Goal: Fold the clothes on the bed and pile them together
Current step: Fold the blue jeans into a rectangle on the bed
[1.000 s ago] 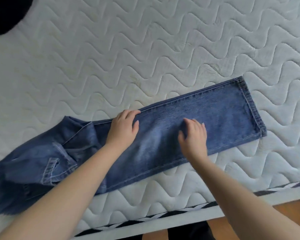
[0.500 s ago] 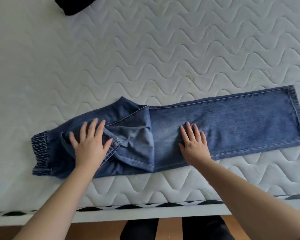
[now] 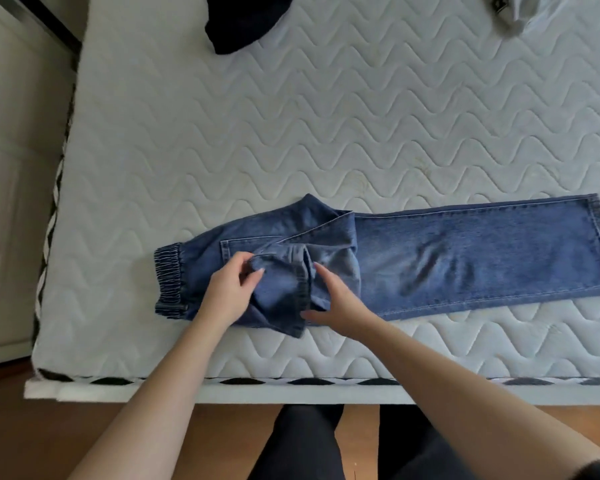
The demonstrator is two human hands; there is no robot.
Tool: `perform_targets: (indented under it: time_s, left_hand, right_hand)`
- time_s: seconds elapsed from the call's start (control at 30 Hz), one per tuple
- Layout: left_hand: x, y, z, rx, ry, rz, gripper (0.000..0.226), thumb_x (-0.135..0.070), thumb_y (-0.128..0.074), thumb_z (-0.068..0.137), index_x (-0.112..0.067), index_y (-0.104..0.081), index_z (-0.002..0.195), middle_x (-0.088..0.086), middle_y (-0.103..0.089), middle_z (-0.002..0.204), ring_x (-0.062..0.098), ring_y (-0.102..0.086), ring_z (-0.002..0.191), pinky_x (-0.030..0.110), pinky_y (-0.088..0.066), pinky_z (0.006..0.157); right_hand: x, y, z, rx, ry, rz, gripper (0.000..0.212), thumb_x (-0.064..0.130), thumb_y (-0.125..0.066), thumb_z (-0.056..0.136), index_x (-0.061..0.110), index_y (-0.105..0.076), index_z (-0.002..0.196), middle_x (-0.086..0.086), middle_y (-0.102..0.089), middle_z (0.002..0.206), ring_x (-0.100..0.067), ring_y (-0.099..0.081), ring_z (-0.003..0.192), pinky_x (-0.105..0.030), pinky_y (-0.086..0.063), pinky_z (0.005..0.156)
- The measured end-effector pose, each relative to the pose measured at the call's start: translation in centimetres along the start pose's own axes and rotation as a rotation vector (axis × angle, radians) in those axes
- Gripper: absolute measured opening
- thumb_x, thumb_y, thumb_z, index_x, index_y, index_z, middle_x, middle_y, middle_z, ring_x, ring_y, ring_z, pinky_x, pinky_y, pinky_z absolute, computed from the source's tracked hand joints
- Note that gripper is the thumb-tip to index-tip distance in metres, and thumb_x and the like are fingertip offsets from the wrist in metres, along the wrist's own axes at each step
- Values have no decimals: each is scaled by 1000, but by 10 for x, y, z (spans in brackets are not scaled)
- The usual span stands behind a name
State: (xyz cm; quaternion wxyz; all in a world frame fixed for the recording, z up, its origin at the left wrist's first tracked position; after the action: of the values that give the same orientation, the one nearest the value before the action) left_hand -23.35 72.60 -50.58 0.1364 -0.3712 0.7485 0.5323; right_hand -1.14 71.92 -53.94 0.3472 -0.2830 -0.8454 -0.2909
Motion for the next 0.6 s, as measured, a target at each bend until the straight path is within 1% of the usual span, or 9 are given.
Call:
perform_targets:
  time_s: [0.07, 0.13, 0.17, 0.2, 0.27, 0.33, 0.43, 0.5, 0.6]
  left_hand:
    - [-15, 0, -12, 85, 57, -248, 9, -32, -62, 94, -33, -55, 99, -11, -72, 93, 4, -62, 66, 18, -49, 63]
    - [-30, 0, -24, 118, 73, -394, 5, -33, -62, 95, -35, -58, 96, -10, -73, 93, 7, -67, 82, 29, -56, 71]
    - [-38, 1, -30, 119, 59, -404, 6, -34, -63, 94, -37, -59, 94, -9, -73, 93, 8, -67, 87, 32, -56, 77]
    - [-46, 2, -36, 121, 36, -390, 9, -34, -65, 92, -39, -58, 92, -11, -72, 90, 5, -66, 86, 29, -54, 80]
    - [-64, 2, -46, 142, -26, -298, 19, -35, -69, 88, -46, -54, 88, -19, -68, 89, -8, -61, 79, 8, -45, 74]
    - [-83, 4, -55, 162, -67, -195, 26, -34, -74, 84, -44, -51, 89, -20, -62, 94, -9, -57, 84, -1, -37, 72]
    - [-122, -1, -61, 194, -223, -96, 28, -22, -79, 80, -25, -55, 96, -10, -47, 112, -5, -52, 84, -2, -33, 78]
    - [-158, -11, -65, 280, -322, -70, 23, -22, -76, 83, -20, -60, 100, -12, -51, 117, -2, -55, 85, 7, -37, 79]
    - [-216, -32, -69, 335, -369, 17, 19, -33, -65, 91, -27, -56, 106, -7, -67, 101, 13, -62, 91, 30, -47, 80]
  right_hand:
    - [15, -10, -12, -21, -30, 235, 86, 36, -84, 71, 32, -35, 142, 12, -53, 135, -5, -50, 123, -24, -40, 104]
    - [20, -7, -23, -111, -86, 343, 62, 32, -83, 74, 26, -51, 127, 10, -66, 116, -6, -62, 107, -27, -48, 97]
    - [21, 0, -30, -166, -107, 327, 46, 28, -80, 78, 21, -58, 117, 8, -70, 105, -8, -65, 98, -29, -51, 92]
    - [20, 8, -38, -217, -121, 291, 30, 26, -77, 81, 18, -61, 106, 6, -71, 95, -12, -66, 90, -30, -53, 86]
    - [16, 31, -57, -297, -123, 228, 11, 22, -71, 86, 19, -62, 92, 0, -70, 85, -19, -64, 82, -35, -51, 79]
    - [16, 57, -81, -359, -105, 190, 10, 22, -69, 87, 30, -63, 88, 4, -71, 85, -15, -65, 82, -33, -51, 76]
    - [14, 97, -124, -398, -80, 95, 15, 26, -67, 88, 41, -63, 90, 17, -70, 81, -3, -64, 79, -19, -49, 66]
    - [10, 123, -152, -441, -71, 63, 14, 27, -65, 90, 41, -64, 88, 20, -69, 78, 0, -62, 76, -20, -48, 66]
    - [-3, 160, -191, -536, -85, 79, 23, 28, -64, 91, 42, -61, 74, 19, -64, 67, 1, -58, 66, -20, -44, 59]
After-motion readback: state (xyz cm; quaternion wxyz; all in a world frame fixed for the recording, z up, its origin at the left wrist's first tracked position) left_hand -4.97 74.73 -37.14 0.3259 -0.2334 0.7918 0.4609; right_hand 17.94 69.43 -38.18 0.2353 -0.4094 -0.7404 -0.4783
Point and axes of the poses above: each hand's wrist, its own z-axis towards the middle knuckle, its own y-axis out of the back of the hand, x = y × z, the point moved 5 cm from there along z, towards the middle knuckle
